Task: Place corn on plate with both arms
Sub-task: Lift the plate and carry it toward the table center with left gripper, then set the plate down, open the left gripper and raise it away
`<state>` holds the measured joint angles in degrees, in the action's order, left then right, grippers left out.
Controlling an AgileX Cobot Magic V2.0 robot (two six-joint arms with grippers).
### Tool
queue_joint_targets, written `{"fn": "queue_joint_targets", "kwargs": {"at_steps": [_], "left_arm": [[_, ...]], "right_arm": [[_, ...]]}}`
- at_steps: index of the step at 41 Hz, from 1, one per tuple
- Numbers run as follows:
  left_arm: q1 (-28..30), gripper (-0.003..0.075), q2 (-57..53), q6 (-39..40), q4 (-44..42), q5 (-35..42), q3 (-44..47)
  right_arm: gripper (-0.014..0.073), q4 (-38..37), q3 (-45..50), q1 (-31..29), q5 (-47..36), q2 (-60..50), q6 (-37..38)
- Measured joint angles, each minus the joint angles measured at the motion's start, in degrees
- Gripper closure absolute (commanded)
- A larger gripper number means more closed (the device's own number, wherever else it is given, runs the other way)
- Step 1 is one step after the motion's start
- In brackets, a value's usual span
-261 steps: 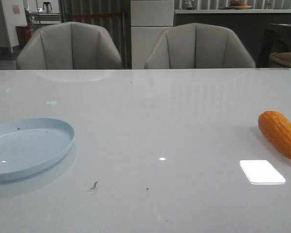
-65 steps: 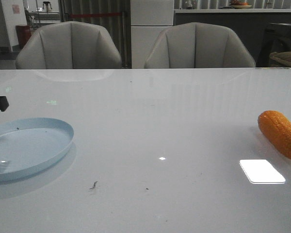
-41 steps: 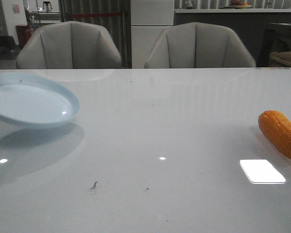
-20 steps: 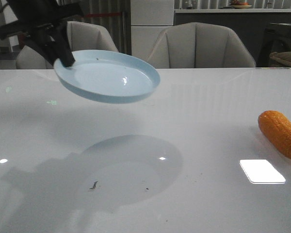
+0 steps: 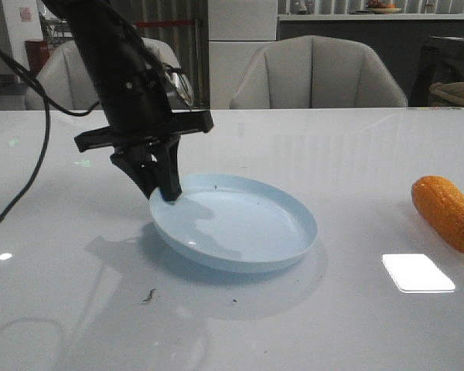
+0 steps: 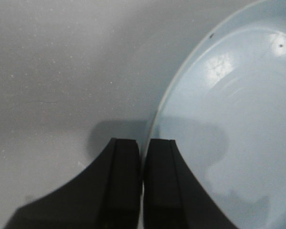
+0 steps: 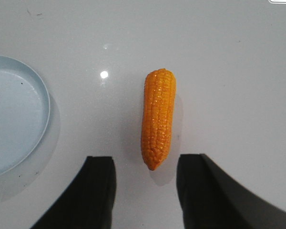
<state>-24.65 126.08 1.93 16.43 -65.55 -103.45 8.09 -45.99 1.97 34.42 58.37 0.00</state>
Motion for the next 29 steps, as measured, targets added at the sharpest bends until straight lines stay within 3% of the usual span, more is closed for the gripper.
{"fn": "queue_joint_targets", "kwargs": {"at_steps": [9,18,29], "left_arm": [[-1.1,0.0276,1.4,0.0,-4.4,0.3,-0.6],[-1.2,0.0273,1.4,0.0,-10.8,-3.3,-7.8],[0.3,0.0274,-1.5,0.0,-12.4,-5.0,-22.2]], "right_arm": [[0.0177,0.0,0.0,0.0,0.0,0.0,0.0],[0.0177,0.0,0.0,0.0,0.1,0.0,0.0],[0.0177,0.0,0.0,0.0,0.1,0.0,0.0]]}}
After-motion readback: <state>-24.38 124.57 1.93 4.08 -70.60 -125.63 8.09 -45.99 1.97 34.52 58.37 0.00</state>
